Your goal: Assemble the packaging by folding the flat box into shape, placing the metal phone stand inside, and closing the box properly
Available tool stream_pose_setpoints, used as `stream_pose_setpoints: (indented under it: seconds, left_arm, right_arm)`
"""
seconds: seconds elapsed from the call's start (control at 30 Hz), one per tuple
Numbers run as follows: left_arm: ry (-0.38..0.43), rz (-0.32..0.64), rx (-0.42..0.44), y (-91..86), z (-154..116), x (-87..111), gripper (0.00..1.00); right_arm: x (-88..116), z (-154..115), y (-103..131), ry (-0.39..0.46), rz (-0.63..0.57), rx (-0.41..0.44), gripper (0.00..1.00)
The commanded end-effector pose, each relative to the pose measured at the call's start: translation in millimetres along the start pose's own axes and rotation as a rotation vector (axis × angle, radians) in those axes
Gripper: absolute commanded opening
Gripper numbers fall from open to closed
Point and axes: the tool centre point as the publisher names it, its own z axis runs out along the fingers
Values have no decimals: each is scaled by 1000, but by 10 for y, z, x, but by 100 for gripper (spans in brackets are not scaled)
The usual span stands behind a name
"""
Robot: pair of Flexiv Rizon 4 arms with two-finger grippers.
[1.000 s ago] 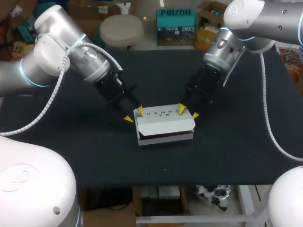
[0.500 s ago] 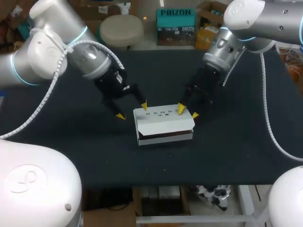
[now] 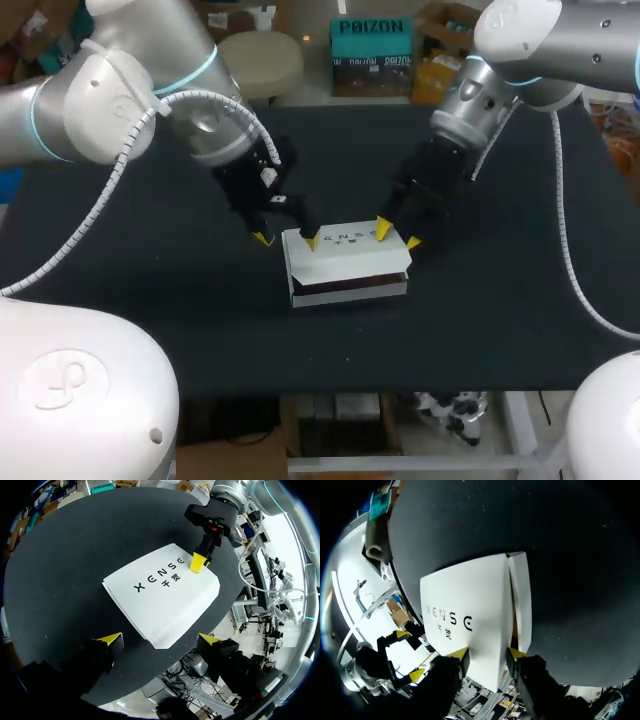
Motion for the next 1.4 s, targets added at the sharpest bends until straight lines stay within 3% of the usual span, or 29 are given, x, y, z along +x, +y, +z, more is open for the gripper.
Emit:
stream_pose_setpoints:
  seconds: [0.03, 1.2, 1.23, 1.3, 1.33, 1.37, 1.4]
  left_arm:
    - [-77, 69, -60, -81, -30, 45, 100]
    - [-77, 69, -60, -81, -30, 45, 100]
    - [-92, 134, -57, -97, -18, 50, 100]
    - [-125, 164, -50, -123, -10, 29, 100]
    - [-113, 255, -49, -129, 3, 36, 100]
    - [-100, 266, -41, -131, -2, 15, 100]
    - [-146, 306, -32, -138, 2, 2, 100]
  right_arm:
    - [25, 26, -38, -2, 6, -19, 49]
    - [-40, 67, 38, 11, 32, -15, 47]
    - [-40, 67, 38, 11, 32, -15, 47]
    - [-40, 67, 38, 11, 32, -15, 47]
    - [-40, 67, 38, 11, 32, -15, 47]
    - [-40, 67, 38, 11, 32, -15, 47]
    - [-40, 67, 38, 11, 32, -15, 47]
